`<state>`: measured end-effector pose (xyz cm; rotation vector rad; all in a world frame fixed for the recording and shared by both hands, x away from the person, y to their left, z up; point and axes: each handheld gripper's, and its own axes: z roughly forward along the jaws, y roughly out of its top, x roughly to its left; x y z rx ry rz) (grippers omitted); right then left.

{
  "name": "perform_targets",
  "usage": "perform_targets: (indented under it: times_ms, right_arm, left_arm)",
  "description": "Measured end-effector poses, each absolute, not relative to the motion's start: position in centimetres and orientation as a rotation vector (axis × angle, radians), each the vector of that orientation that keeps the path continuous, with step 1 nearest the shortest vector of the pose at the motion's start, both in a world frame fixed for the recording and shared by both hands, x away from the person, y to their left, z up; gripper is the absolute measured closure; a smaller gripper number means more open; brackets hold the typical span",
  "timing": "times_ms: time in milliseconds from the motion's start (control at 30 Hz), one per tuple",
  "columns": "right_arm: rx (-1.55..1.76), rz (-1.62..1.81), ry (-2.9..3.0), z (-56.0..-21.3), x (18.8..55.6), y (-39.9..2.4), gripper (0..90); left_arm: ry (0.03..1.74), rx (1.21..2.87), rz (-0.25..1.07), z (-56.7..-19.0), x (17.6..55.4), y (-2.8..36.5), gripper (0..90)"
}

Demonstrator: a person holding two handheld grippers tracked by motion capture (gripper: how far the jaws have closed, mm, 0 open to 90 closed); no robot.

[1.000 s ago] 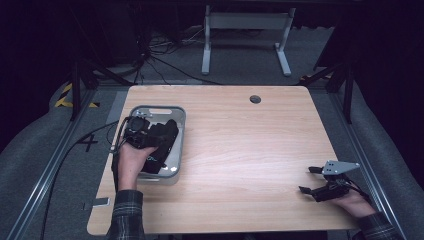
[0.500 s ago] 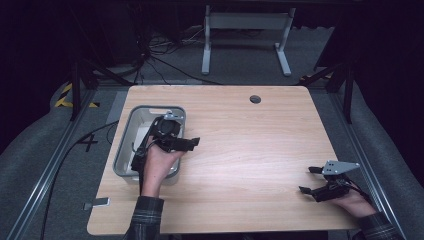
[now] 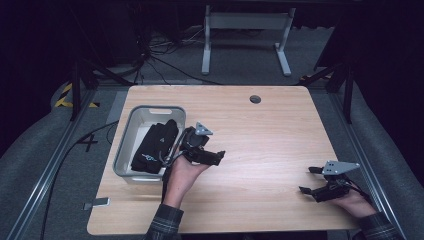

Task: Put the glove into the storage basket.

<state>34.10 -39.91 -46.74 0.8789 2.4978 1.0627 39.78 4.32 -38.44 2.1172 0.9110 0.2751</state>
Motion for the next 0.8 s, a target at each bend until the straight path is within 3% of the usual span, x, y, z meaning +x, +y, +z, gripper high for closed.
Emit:
perform_targets:
  times_ms: [367,800]
  right_arm:
    - [0.879,1.063,2.498,-46.7,34.1,-39.9,12.7]
    - [0.880,1.062,2.498,-46.7,34.1,-39.9,12.7]
  left_arm:
    - [0.844,2.145,0.281,-41.5,37.0,1.2,11.3]
    - [0.781,2.295,0.234,-46.2,34.9,-1.7,6.5]
